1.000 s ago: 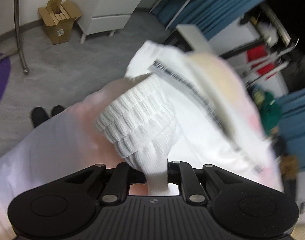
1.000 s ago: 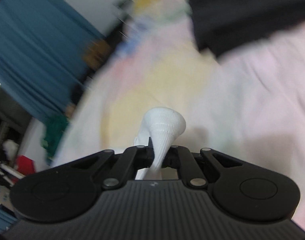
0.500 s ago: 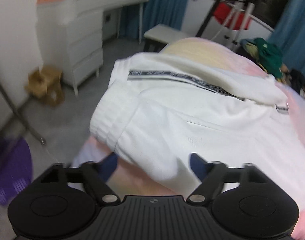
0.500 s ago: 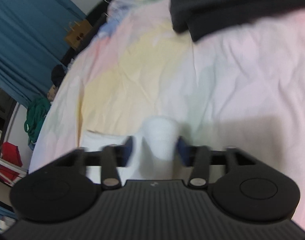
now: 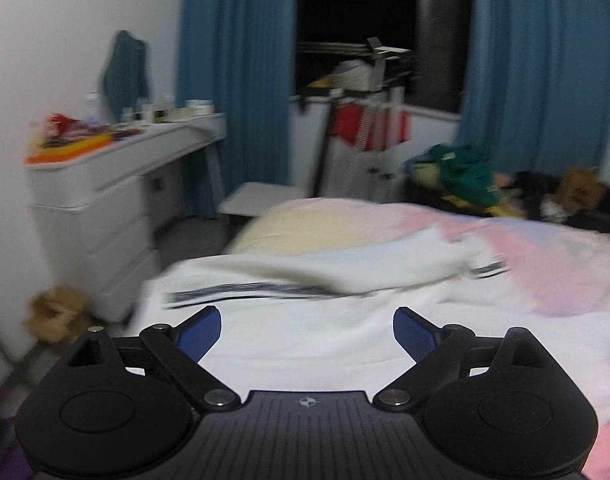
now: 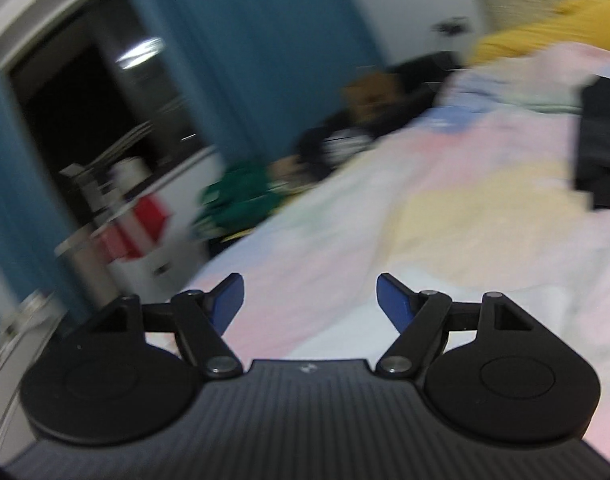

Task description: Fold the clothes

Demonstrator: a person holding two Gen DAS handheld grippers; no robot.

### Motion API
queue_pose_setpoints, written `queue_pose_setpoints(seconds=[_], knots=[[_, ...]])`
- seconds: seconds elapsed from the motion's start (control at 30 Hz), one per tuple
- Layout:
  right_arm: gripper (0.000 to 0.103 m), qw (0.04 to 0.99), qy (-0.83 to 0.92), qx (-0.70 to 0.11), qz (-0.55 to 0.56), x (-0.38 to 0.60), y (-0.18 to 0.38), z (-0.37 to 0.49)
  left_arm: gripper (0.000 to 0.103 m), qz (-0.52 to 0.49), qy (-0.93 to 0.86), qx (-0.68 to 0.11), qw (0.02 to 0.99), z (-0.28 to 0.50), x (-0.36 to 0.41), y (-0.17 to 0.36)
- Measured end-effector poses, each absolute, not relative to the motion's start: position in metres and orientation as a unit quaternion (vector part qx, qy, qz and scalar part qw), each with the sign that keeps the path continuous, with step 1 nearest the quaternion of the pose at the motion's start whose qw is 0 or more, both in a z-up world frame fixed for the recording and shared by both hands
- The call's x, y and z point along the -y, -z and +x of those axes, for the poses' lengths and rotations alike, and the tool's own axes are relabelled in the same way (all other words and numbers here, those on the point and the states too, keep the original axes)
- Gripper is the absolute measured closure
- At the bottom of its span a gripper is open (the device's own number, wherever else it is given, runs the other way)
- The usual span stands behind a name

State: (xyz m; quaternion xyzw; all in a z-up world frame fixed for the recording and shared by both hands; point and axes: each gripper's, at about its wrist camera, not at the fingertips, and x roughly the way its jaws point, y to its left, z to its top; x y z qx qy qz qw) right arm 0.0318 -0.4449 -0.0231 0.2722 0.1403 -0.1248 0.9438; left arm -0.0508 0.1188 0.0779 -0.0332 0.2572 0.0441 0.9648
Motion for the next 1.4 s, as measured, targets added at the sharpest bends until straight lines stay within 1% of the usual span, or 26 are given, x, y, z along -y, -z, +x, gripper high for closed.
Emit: queue_pose_setpoints(seconds=[0.13,0.33,0.5,0.6,0.7,1.03,1.2,1.33,1.4], knots=[[0.028,0.958,0.069,-0.142,0.241,0.409,0.018,0.026,0.008,-0.056,0.028,-0.256,0.965,-0.030,-0.072,-0.063],[0.028,0.964,0.029,-0.158,0.212,0.380,0.025,0.026,0.008,-0.019,0.072,-0.243,0.967,-0.001,-0.006,-0.045],[0.028,0.967,0.006,-0.169,0.190,0.359,0.031,0.027,0.008,0.018,0.083,-0.238,0.968,0.017,0.025,-0.015],[0.028,0.970,0.002,-0.170,0.176,0.347,0.034,0.030,0.008,0.010,0.069,-0.244,0.967,0.018,0.026,0.007],[0.028,0.971,-0.006,-0.173,0.166,0.338,0.037,0.032,0.008,-0.018,0.066,-0.264,0.962,0.019,0.015,0.021],[0.028,0.972,-0.036,-0.187,0.136,0.309,0.046,0.039,0.007,-0.015,0.049,-0.254,0.966,0.008,0.005,0.020],[0.028,0.961,-0.040,-0.215,0.167,0.307,0.058,0.062,0.006,-0.022,0.049,-0.249,0.967,0.000,0.005,0.017],[0.028,0.946,-0.064,-0.236,0.214,0.302,0.071,0.087,0.005,-0.027,0.036,-0.248,0.968,-0.001,0.001,0.017],[0.030,0.939,-0.078,-0.247,0.225,0.296,0.080,0.102,0.005,-0.028,0.028,-0.248,0.968,-0.002,0.000,0.018]])
